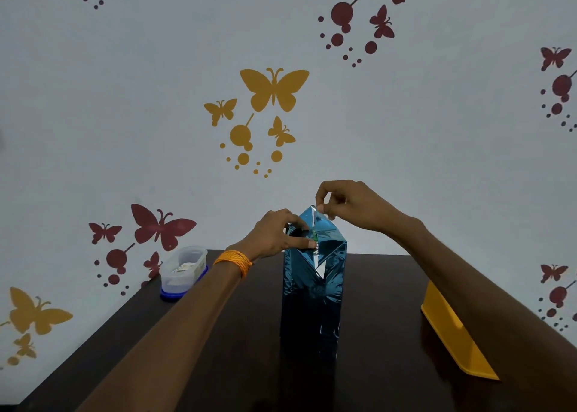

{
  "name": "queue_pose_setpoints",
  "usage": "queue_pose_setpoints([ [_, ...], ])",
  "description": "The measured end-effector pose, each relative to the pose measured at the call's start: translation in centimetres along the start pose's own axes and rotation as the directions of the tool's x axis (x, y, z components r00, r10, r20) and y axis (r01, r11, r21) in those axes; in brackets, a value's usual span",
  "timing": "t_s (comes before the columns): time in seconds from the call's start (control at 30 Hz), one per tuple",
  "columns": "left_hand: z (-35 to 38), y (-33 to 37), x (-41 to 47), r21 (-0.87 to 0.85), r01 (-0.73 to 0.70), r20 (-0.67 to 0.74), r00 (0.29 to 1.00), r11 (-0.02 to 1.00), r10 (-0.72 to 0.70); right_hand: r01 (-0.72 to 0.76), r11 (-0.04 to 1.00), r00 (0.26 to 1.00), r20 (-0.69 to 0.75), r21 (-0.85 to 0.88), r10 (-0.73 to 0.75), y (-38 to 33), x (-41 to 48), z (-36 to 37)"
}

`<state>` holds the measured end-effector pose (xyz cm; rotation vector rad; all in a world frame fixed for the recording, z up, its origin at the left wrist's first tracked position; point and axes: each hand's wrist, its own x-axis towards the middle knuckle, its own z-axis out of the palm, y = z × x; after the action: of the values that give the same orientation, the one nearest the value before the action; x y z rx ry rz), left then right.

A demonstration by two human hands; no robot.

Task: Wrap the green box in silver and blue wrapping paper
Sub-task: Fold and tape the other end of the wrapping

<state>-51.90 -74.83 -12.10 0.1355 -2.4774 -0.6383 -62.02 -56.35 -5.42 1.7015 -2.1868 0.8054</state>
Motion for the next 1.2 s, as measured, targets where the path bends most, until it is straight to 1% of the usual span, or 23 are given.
queue_pose_setpoints([
  [0.13,0.0,-0.1,0.1,-0.013,0.005,0.008,1.0,1.0,-0.005,-0.029,0.991,0.973,0.229,0.13,-0.002,0.9,2.2,0.3],
  [0.27,0.1,-0.3,0.3,-0.037,0.033,0.004,0.999,0.999,-0.032,-0.083,0.986,0.939,0.342,0.147,0.028,2.2,3.5,1.1],
  [0.47,0.2,-0.2,0.2,-0.069,0.053,0.015,0.999,0.996,-0.052,-0.118,0.98,0.926,0.375,0.162,0.05,3.5,4.0,2.0],
  [0.63,0.1,-0.3,0.3,-0.08,0.053,0.021,0.998,0.995,-0.052,-0.1,0.99,0.906,0.42,0.098,0.05,3.7,4.8,2.4],
  [0.73,0.2,-0.3,0.4,-0.079,0.055,0.023,0.998,0.995,-0.053,-0.076,0.996,0.903,0.428,0.054,0.045,3.7,5.2,2.9],
  [0.8,0.2,-0.3,0.4,-0.084,0.057,0.022,0.998,0.995,-0.055,-0.058,0.998,0.911,0.409,-0.017,0.06,3.5,5.4,3.0],
  [0.93,0.2,-0.3,0.4,-0.077,0.057,0.023,0.998,0.995,-0.055,-0.052,0.986,0.929,0.355,-0.159,0.106,2.9,5.5,2.9],
  [1.07,0.1,-0.3,0.3,-0.084,0.049,0.021,0.999,0.995,-0.048,-0.056,0.951,0.952,0.27,-0.304,0.142,2.7,5.5,2.6],
  [1.13,0.1,-0.4,0.3,-0.098,0.049,0.017,0.999,0.994,-0.048,-0.081,0.946,0.96,0.23,-0.314,0.159,3.2,5.2,2.6],
  [1.2,0.2,-0.4,0.3,-0.112,0.051,0.014,0.999,0.992,-0.049,-0.122,0.963,0.97,0.175,-0.242,0.167,3.9,4.2,2.7],
])
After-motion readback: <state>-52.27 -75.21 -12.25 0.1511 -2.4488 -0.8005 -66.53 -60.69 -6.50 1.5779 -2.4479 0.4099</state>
